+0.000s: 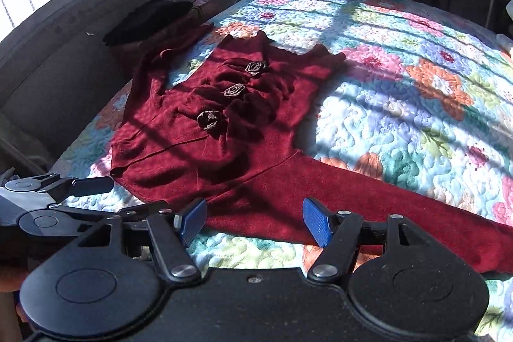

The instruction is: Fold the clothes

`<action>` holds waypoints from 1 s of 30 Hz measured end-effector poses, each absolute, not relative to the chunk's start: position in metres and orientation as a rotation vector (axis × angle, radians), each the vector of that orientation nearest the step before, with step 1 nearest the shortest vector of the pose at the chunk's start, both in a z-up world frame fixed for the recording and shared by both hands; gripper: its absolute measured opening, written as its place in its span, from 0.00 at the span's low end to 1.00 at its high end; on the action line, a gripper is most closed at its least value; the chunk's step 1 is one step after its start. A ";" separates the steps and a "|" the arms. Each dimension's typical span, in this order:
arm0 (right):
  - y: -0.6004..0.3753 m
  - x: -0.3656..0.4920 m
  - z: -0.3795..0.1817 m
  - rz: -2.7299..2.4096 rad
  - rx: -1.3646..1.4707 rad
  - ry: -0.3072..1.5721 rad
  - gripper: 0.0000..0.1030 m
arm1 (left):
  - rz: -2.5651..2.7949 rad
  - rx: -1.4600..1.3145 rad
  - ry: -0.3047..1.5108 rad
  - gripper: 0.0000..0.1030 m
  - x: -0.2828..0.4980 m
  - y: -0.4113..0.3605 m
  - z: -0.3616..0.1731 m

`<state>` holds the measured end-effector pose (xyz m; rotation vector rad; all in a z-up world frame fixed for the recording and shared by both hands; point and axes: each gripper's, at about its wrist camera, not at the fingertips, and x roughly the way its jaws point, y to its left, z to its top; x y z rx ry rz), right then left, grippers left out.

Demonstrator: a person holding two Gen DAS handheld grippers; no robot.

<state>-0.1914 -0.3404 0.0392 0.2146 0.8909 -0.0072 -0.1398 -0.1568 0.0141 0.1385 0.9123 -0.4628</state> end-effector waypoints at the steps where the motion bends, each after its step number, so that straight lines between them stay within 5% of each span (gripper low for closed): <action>1: -0.338 -0.191 0.040 -0.014 0.202 0.885 0.69 | -0.462 0.140 0.917 0.86 -0.140 -0.157 0.014; 6: -0.324 -0.195 0.051 -0.043 0.137 0.835 0.70 | -0.461 0.167 0.896 0.86 -0.148 -0.157 0.016; 10: -0.312 -0.194 0.051 -0.020 0.112 0.852 0.80 | -0.500 0.136 0.907 0.86 -0.151 -0.154 0.015; 30: -0.330 -0.182 0.029 -0.029 0.266 0.925 0.82 | -0.414 0.190 0.938 0.88 -0.140 -0.164 -0.011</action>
